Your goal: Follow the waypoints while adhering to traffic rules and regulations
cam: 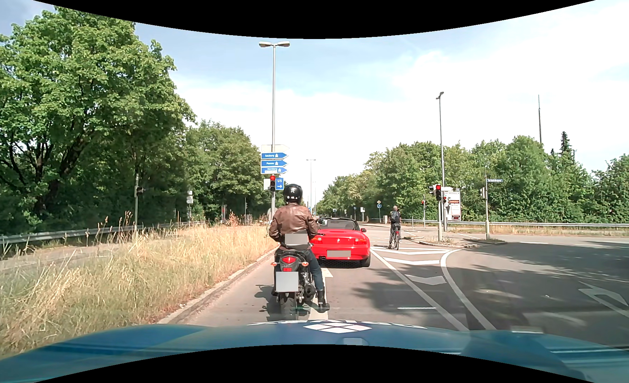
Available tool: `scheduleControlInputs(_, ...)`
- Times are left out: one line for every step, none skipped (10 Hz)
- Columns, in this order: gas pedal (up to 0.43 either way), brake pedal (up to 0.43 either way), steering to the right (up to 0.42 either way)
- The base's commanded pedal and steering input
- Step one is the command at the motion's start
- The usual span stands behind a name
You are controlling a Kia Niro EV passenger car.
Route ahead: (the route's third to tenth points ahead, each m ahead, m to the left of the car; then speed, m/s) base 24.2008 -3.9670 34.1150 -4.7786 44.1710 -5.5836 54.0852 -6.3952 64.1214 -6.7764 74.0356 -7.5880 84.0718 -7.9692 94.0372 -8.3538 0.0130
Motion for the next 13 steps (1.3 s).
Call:
scheduleControlInputs(0.000,0.268,-0.002)
scheduleControlInputs(0.000,0.268,-0.002)
scheduleControlInputs(0.000,0.268,-0.002)
scheduleControlInputs(0.000,0.268,-0.002)
scheduleControlInputs(0.000,0.268,-0.002)
scheduleControlInputs(0.000,0.274,-0.002)
scheduleControlInputs(0.000,0.274,-0.002)
scheduleControlInputs(0.000,0.274,-0.002)
scheduleControlInputs(0.000,0.274,-0.002)
scheduleControlInputs(0.000,0.274,-0.002)
scheduleControlInputs(0.000,0.274,-0.003)
scheduleControlInputs(0.000,0.274,-0.002)
scheduleControlInputs(0.000,0.274,-0.002)
